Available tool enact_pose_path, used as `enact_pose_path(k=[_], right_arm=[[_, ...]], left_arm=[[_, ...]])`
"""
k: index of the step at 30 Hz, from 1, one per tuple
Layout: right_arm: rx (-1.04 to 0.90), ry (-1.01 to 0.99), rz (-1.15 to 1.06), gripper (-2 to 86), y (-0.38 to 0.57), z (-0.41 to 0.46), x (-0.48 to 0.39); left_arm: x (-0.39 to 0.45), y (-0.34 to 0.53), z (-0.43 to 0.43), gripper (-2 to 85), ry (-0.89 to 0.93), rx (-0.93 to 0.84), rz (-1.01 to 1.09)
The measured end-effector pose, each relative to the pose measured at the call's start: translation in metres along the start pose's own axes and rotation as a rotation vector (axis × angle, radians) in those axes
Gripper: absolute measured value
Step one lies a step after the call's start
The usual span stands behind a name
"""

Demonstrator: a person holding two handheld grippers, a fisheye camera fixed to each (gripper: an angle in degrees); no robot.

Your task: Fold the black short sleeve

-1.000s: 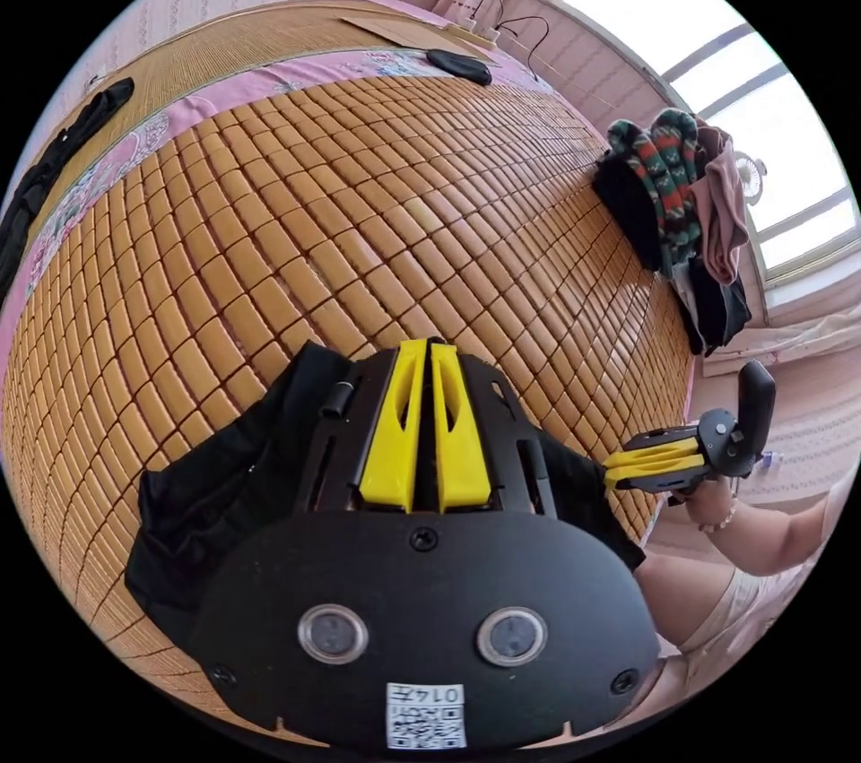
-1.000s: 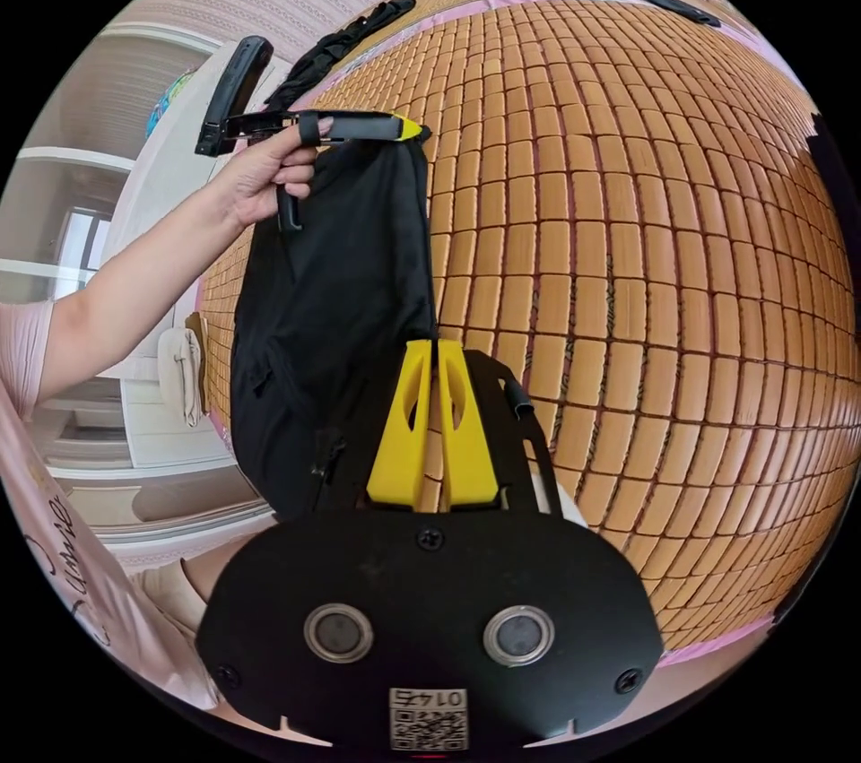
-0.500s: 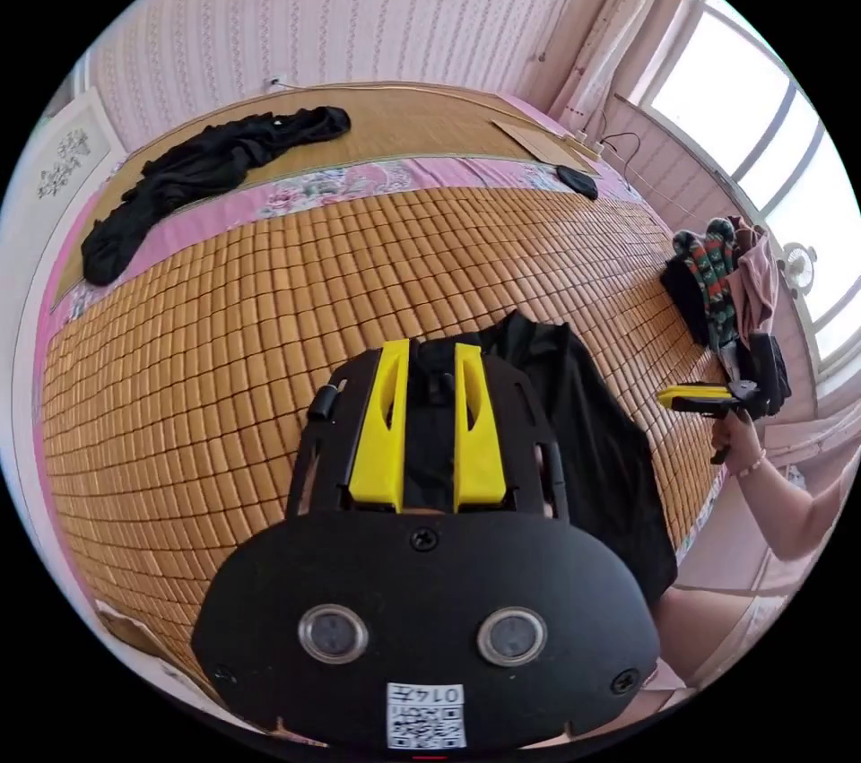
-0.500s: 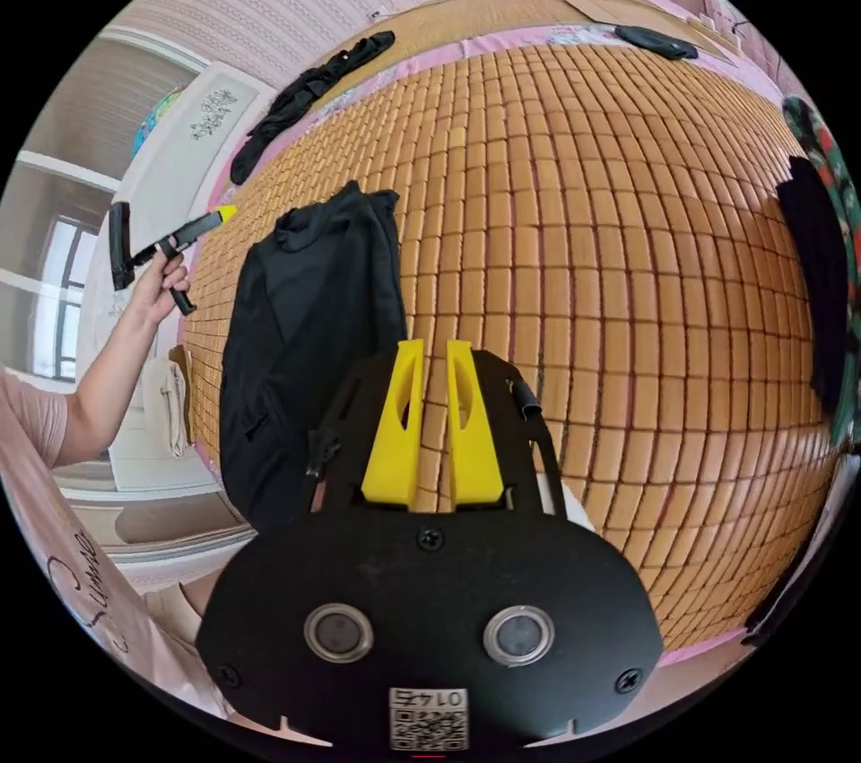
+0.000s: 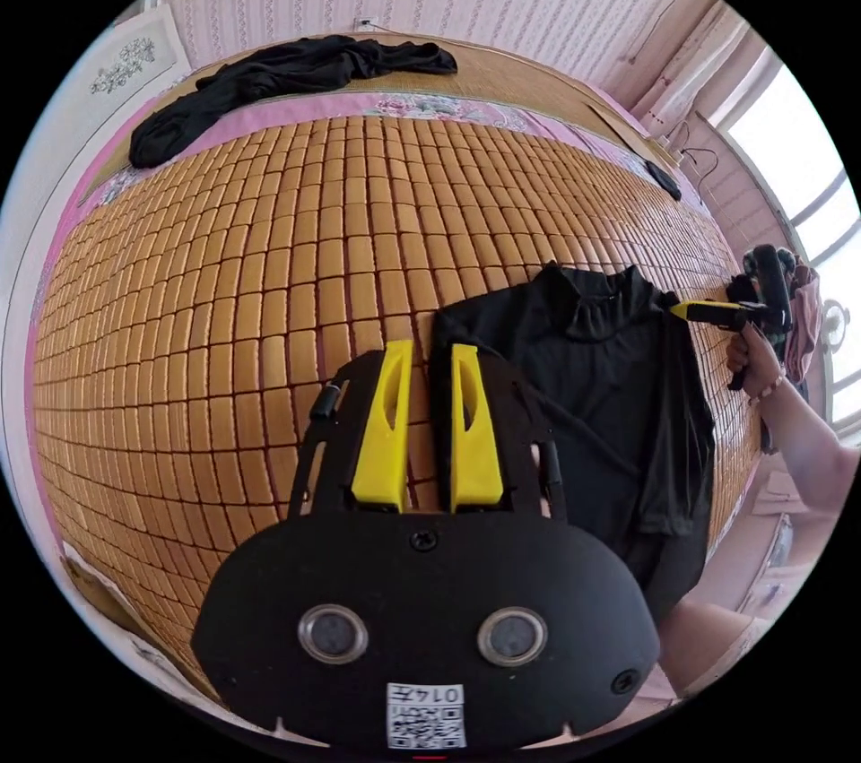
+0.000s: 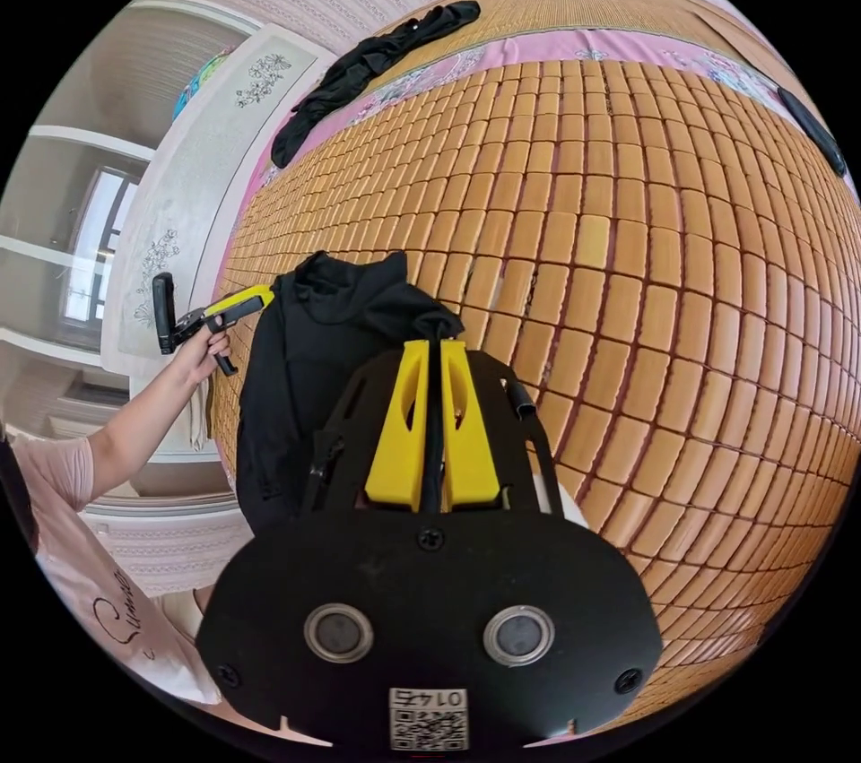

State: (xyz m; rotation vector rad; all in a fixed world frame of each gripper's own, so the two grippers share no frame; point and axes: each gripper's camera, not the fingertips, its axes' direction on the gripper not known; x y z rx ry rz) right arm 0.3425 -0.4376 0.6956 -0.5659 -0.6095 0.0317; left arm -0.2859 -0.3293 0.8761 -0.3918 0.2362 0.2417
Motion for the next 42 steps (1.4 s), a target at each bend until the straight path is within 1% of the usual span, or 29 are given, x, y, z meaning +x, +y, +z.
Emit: enact_pose_path(k=[2, 3, 5, 7, 12, 15, 17, 19, 22, 25, 28, 30, 32, 36, 39, 42], right_arm=[[0.007, 0.006, -0.002, 1.5, -0.006, -0.006, 0.003], [0.010, -0.002, 0.001, 1.4, -0.008, -0.007, 0.004], [0.026, -0.011, 0.024, 1.1, -0.015, -0.013, 0.010], [0.030, -0.019, 0.030, 0.9, -0.020, -0.015, 0.013], [0.026, 0.057, -0.004, 0.8, -0.035, -0.017, 0.008], [0.081, 0.065, -0.009, 0.7, -0.045, -0.027, 0.006], [0.112, 0.071, -0.012, 0.7, -0.053, -0.036, 0.004], [0.115, 0.089, -0.024, 0.7, -0.055, -0.040, 0.002], [0.134, 0.064, -0.035, 0.8, -0.047, -0.049, 0.000], [0.165, 0.001, -0.071, 0.8, -0.023, -0.064, -0.006], [0.142, -0.036, -0.143, 0.7, 0.017, -0.073, -0.016], [0.124, -0.072, -0.143, 0.8, 0.047, -0.076, -0.019], [0.119, -0.159, -0.122, 0.8, 0.088, -0.082, -0.022], [0.118, -0.237, -0.109, 0.8, 0.150, -0.089, -0.035], [0.103, -0.269, -0.040, 0.8, 0.206, -0.082, -0.039], [0.058, -0.281, 0.098, 0.8, 0.258, -0.056, -0.030]], left_arm=[[-0.016, -0.002, -0.003, 2.8, 0.059, -0.033, -0.021], [-0.021, -0.002, -0.006, 1.9, 0.089, -0.015, -0.021], [-0.039, 0.000, -0.013, -0.3, 0.083, 0.008, -0.079], [-0.045, 0.001, -0.017, -0.7, 0.049, 0.030, -0.088], [-0.054, -0.003, -0.024, -1.0, 0.055, 0.097, -0.155], [-0.058, -0.009, -0.032, -1.0, 0.043, 0.154, -0.192], [-0.062, -0.014, -0.042, -1.0, 0.079, 0.202, -0.217], [-0.060, -0.016, -0.051, -1.0, 0.079, 0.216, -0.201], [-0.054, -0.012, -0.067, -1.0, 0.065, 0.237, -0.151], [-0.048, 0.006, -0.090, -1.0, 0.087, 0.267, -0.097], [-0.034, 0.047, -0.117, -1.0, 0.095, 0.304, -0.006], [-0.028, 0.079, -0.129, -1.0, 0.121, 0.290, 0.014], [-0.018, 0.124, -0.147, -1.0, 0.170, 0.273, 0.027], [0.004, 0.187, -0.176, -1.0, 0.179, 0.222, 0.062], [0.020, 0.240, -0.190, -1.0, 0.192, 0.183, 0.065], [0.020, 0.288, -0.179, -1.0, 0.201, 0.106, -0.026]])
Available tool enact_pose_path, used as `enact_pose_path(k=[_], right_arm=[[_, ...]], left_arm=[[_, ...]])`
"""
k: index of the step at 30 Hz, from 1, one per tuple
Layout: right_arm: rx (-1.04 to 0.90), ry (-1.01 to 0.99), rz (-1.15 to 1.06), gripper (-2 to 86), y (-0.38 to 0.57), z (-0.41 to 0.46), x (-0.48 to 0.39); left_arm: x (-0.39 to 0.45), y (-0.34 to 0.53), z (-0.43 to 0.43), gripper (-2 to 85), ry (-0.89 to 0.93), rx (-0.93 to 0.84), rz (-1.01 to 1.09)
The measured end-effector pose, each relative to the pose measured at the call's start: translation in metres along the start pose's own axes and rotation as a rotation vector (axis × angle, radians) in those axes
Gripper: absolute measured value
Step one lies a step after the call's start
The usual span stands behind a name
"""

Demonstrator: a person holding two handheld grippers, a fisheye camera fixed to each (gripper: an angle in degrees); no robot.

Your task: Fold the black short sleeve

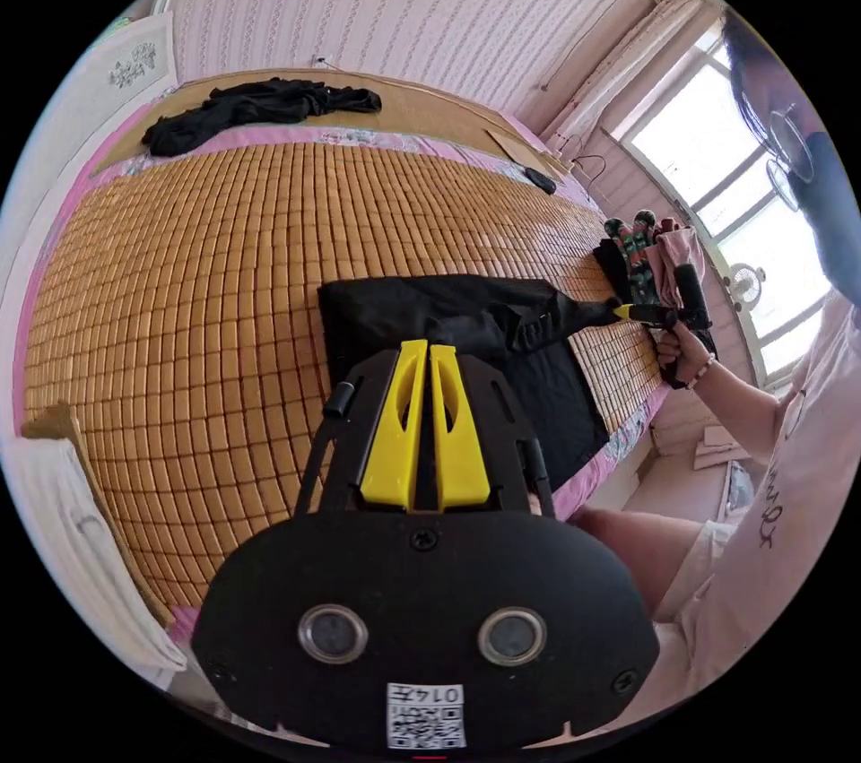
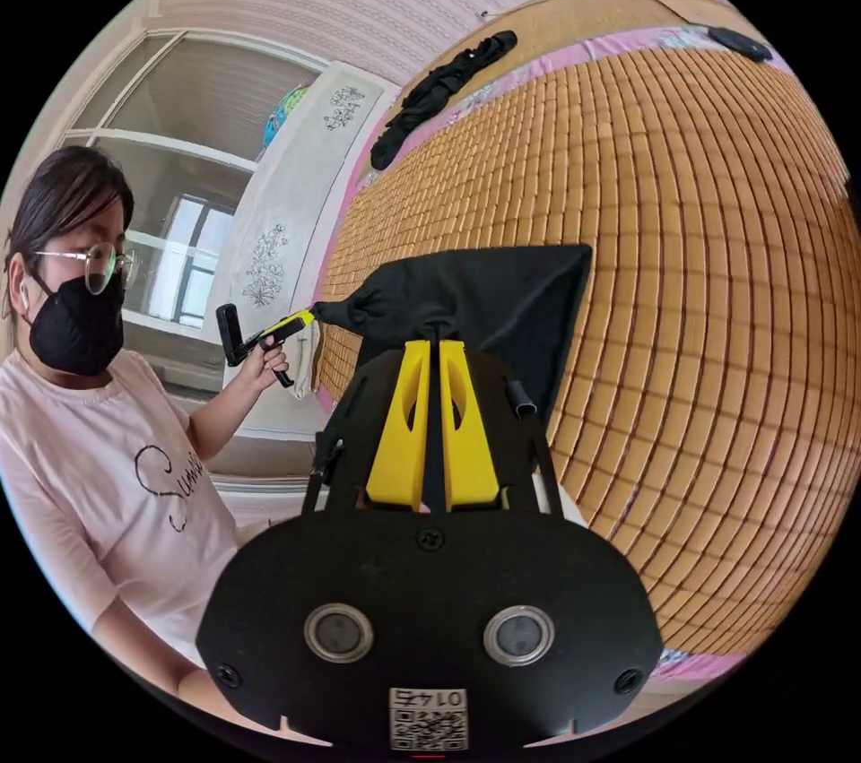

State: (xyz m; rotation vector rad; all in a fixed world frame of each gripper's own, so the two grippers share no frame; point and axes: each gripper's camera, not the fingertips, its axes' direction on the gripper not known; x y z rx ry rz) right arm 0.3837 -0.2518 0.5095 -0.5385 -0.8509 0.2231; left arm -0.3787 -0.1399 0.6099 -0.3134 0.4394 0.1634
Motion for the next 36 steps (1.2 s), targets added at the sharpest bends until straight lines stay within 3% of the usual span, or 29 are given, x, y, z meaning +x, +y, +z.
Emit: enact_pose_path(k=[5, 15, 22, 24, 29, 36], right_arm=[[-0.016, 0.067, 0.160, 0.8, 0.050, 0.044, 0.033], [0.009, 0.066, 0.061, 0.8, 0.070, 0.026, -0.008], [-0.179, 0.265, 0.124, 0.8, 0.102, 0.085, 0.016], [-0.183, 0.262, 0.149, 0.9, 0.111, 0.084, 0.019], [-0.154, 0.391, 0.032, 2.1, 0.104, 0.071, -0.011], [-0.206, 0.324, -0.154, 10.0, 0.050, 0.147, -0.043]], left_arm=[[-0.024, 0.057, 0.039, -1.0, 0.014, -0.106, -0.204], [-0.010, 0.069, -0.015, -1.0, 0.009, -0.066, -0.142], [-0.025, 0.109, 0.046, -1.0, -0.062, -0.297, -0.219], [-0.026, 0.111, 0.043, -0.9, -0.036, -0.285, -0.231], [-0.008, 0.109, -0.001, -0.7, -0.187, -0.308, -0.130], [0.055, 0.061, 0.029, 5.6, -0.026, -0.274, 0.069]])
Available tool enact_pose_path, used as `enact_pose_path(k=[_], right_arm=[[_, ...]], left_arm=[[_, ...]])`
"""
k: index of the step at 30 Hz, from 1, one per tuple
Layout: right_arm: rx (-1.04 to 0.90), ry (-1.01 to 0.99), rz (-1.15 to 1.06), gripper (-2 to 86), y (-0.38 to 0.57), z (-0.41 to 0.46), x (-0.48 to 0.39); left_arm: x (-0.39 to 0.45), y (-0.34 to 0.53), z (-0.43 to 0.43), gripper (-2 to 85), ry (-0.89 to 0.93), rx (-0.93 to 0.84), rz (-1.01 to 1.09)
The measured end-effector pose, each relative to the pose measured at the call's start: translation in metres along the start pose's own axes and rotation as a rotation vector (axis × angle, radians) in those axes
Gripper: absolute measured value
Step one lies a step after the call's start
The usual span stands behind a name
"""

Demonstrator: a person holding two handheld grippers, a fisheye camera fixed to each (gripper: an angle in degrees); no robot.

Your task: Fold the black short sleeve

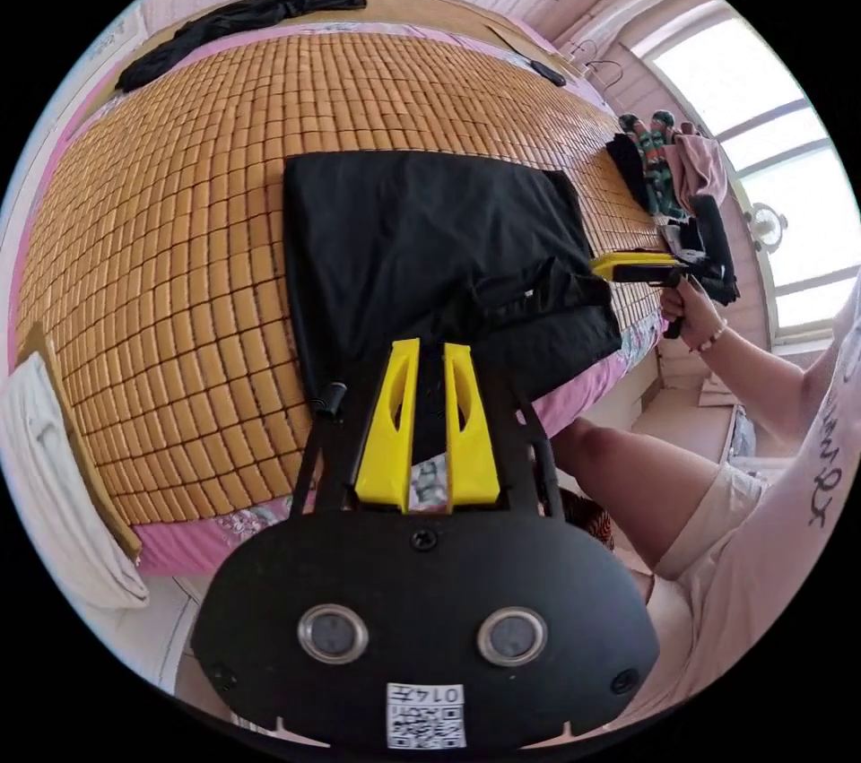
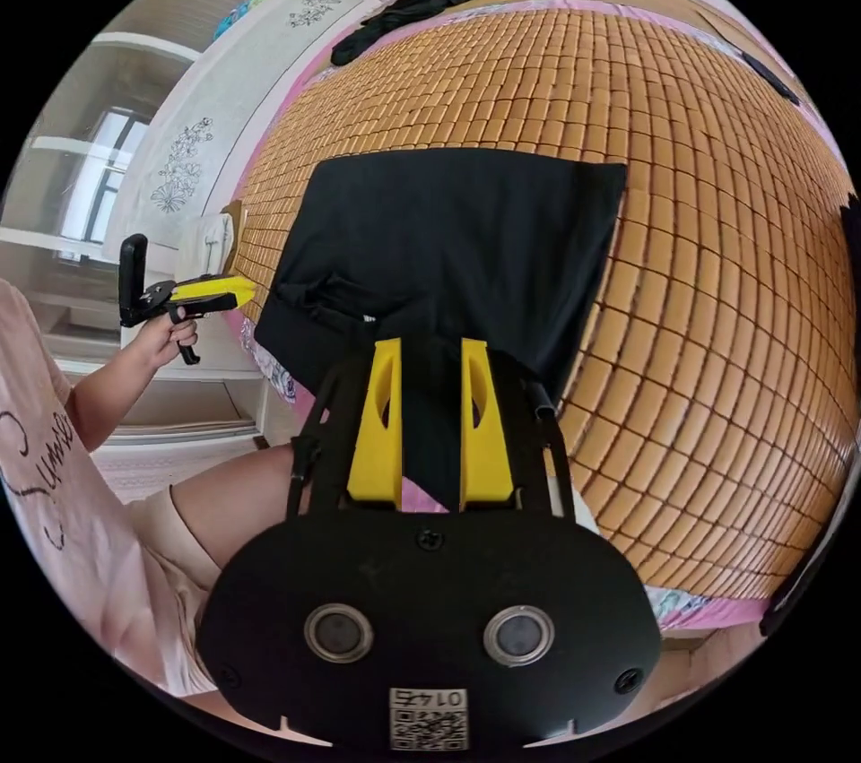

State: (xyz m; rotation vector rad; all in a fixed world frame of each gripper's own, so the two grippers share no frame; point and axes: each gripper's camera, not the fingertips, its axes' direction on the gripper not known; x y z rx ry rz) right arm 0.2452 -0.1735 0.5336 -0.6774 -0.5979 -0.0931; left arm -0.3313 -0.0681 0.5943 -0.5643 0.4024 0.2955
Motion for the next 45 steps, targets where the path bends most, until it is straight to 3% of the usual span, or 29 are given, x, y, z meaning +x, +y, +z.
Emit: enact_pose_path(k=[4, 7, 11, 14, 18, 24, 28, 32, 36, 41, 45], right_arm=[[-0.071, -0.028, -0.019, 6.3, -0.012, 0.029, -0.009], [-0.069, -0.085, -0.082, 1.3, -0.003, 0.031, -0.014], [-0.134, -0.151, -0.215, 0.4, 0.023, 0.030, -0.029], [-0.233, -0.087, -0.238, 0.4, 0.041, 0.038, -0.037], [-0.247, -0.097, -0.139, 1.2, 0.055, 0.032, -0.029], [0.032, -0.164, 0.276, 9.5, 0.064, 0.003, 0.015], [0.078, -0.286, 0.438, 10.4, 0.065, 0.024, 0.031], [0.051, -0.285, 0.459, 3.0, 0.061, 0.033, 0.024], [0.048, -0.215, 0.410, 1.6, 0.063, 0.029, 0.017], [-0.022, -0.164, 0.369, 1.1, 0.050, 0.047, 0.012], [-0.055, -0.116, 0.338, 0.9, 0.052, 0.035, 0.002]], left_arm=[[0.023, -0.030, 0.050, 7.7, 0.108, -0.042, 0.049], [0.037, -0.028, 0.072, 3.4, 0.020, -0.115, 0.146], [0.046, 0.001, 0.052, -0.1, 0.066, -0.084, 0.166], [0.047, 0.030, 0.041, 0.7, 0.110, -0.120, 0.122], [0.038, 0.058, 0.032, 4.7, 0.091, -0.200, 0.010], [0.006, 0.063, -0.006, 6.1, -0.040, -0.029, -0.273], [-0.011, 0.059, 0.012, 8.4, 0.052, 0.001, -0.437], [-0.002, 0.053, 0.022, 0.7, 0.023, -0.024, -0.427], [0.005, 0.061, 0.019, -0.8, -0.055, -0.039, -0.440], [0.008, 0.068, 0.025, -1.0, -0.017, -0.040, -0.461], [0.033, 0.065, 0.002, -1.0, -0.142, -0.038, -0.374]])
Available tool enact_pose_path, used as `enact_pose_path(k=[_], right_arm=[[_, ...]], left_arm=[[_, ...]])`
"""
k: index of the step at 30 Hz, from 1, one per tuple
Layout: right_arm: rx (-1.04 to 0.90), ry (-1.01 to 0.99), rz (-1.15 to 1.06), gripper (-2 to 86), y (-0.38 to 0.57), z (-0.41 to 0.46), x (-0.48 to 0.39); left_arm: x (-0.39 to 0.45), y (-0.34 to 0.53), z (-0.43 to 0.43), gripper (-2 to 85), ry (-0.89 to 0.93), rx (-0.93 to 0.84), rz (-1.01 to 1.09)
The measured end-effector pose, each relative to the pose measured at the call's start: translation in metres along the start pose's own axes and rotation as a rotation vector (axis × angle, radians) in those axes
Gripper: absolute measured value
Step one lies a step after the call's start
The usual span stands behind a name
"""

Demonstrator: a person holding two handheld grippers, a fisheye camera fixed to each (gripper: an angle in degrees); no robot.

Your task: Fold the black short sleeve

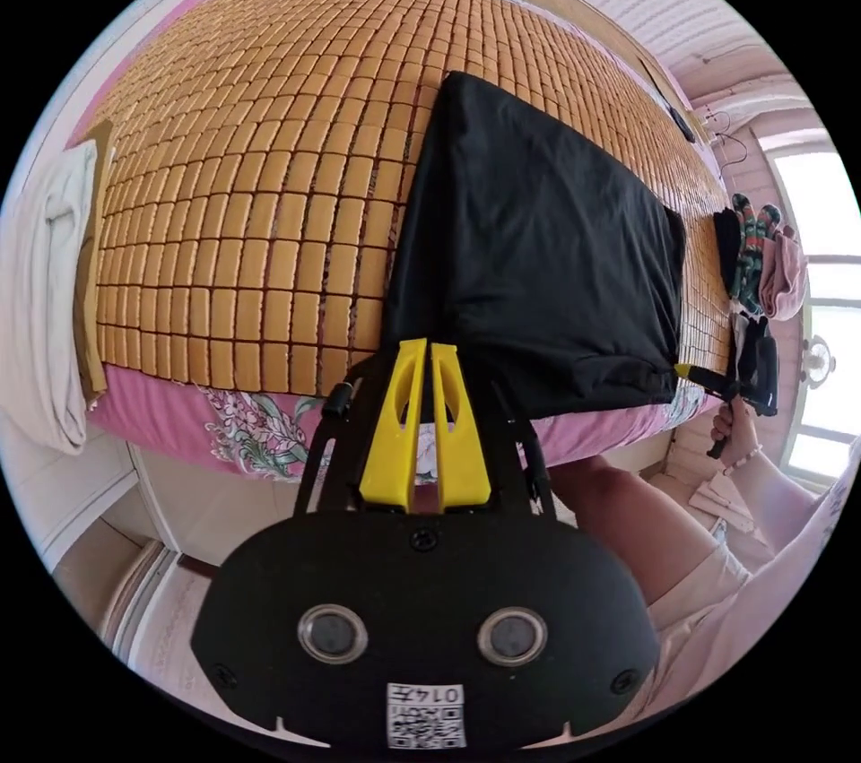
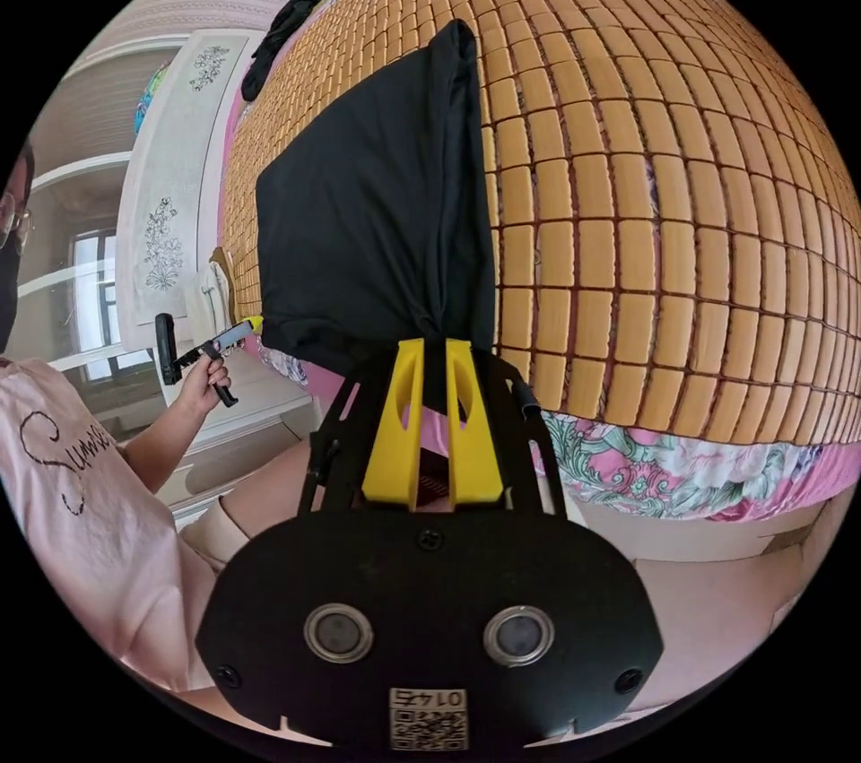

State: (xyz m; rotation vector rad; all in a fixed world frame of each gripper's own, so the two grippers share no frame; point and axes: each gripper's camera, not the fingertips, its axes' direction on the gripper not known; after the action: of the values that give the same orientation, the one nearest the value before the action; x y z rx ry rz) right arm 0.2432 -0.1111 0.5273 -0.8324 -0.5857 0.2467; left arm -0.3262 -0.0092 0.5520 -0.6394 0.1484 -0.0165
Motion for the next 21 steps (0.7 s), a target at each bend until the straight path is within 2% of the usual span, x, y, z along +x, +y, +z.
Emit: enact_pose_path(k=[3, 5, 7, 10, 13, 14, 16, 19, 21], right_arm=[[-0.004, 0.200, -0.180, 0.1, -0.012, -0.010, -0.044], [-0.006, 0.291, -0.356, -0.1, -0.047, 0.001, -0.090], [-0.011, 0.291, -0.479, -0.2, -0.084, 0.018, -0.122], [0.009, 0.311, -0.586, -0.3, -0.139, 0.046, -0.167], [-0.009, 0.437, -0.622, -0.4, -0.168, 0.085, -0.189], [-0.095, 0.505, -0.617, -0.4, -0.175, 0.108, -0.188], [-0.048, 0.500, -0.646, -0.4, -0.174, 0.105, -0.191], [-0.180, 0.494, -0.651, -0.5, -0.189, 0.102, -0.198], [-0.168, 0.493, -0.656, -0.5, -0.200, 0.094, -0.202]], left_arm=[[0.055, -0.002, -0.021, -1.0, -0.057, 0.053, 0.270], [0.109, -0.007, -0.016, -1.0, 0.007, 0.084, 0.456], [0.142, -0.011, 0.002, -1.0, 0.092, 0.075, 0.521], [0.178, -0.004, 0.037, -1.0, 0.174, 0.017, 0.497], [0.201, 0.018, 0.069, -1.0, 0.037, -0.025, 0.528], [0.205, 0.028, 0.069, -1.0, 0.040, 0.044, 0.554], [0.210, 0.034, 0.070, -1.0, 0.040, 0.051, 0.571], [0.215, 0.038, 0.071, -1.0, 0.044, 0.052, 0.612], [0.216, 0.041, 0.071, -1.0, 0.054, 0.061, 0.613]])
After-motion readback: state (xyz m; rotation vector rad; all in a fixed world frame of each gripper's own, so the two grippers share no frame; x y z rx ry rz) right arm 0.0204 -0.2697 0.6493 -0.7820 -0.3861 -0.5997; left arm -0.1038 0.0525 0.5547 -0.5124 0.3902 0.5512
